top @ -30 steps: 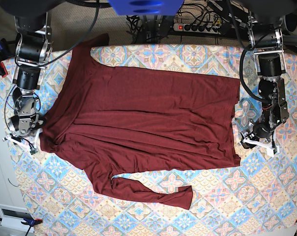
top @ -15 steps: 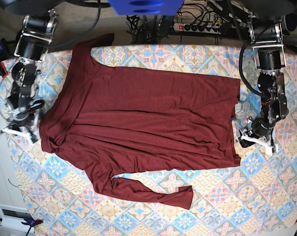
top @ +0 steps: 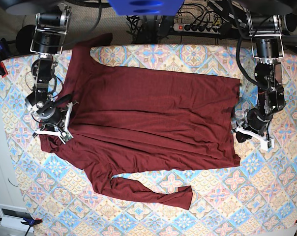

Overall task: Layout the t-shirt on the table in an organized manner, then fold the t-shirt properly
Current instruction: 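Regrasp the shirt edge with the right gripper and release the left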

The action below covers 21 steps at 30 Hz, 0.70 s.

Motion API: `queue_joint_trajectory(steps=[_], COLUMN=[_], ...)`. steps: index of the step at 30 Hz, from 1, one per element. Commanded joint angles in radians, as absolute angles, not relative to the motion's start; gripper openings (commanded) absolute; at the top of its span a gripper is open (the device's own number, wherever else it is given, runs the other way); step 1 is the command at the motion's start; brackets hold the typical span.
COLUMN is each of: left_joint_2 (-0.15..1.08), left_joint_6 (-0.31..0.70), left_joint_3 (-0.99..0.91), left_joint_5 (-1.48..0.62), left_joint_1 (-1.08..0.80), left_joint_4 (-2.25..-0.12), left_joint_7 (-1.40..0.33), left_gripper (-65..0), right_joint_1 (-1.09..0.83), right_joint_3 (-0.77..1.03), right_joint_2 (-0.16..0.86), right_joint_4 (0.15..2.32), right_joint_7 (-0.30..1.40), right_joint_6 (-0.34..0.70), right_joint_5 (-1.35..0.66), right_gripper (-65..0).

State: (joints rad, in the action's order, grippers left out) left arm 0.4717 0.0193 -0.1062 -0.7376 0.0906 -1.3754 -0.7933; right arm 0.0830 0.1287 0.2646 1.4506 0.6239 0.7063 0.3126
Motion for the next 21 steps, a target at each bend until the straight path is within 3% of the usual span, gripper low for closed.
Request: queue_joint_trajectory(steps=[1, 13, 21], left_joint_2=[0.489, 0.489, 0.489], left_joint_6=[0.024, 0.024, 0.025], left_joint_3=[-0.111, -0.111, -0.11], left_joint_5=[-0.745, -0.745, -0.745], left_joint_1=[0.101, 0.094, 0.094], left_joint_4=[-1.399, -1.399, -1.4], left_joint_7=[-0.776, -0.776, -0.776], left_gripper=[-49.6, -49.4, -49.2], right_joint_1=[0.088, 0.248, 0.298], right_joint_3=[0.137, 0.145, 0.145], right_joint_2=[0.288, 0.295, 0.43], right_joint_4=[1.431, 1.069, 0.897], right_joint_7=[0.633, 0.622, 0.568], right_joint_6=[0.698, 0.698, 0.698], right_joint_5=[0.326, 0.329, 0.331], right_gripper=[-65.0, -65.0, -65.0])
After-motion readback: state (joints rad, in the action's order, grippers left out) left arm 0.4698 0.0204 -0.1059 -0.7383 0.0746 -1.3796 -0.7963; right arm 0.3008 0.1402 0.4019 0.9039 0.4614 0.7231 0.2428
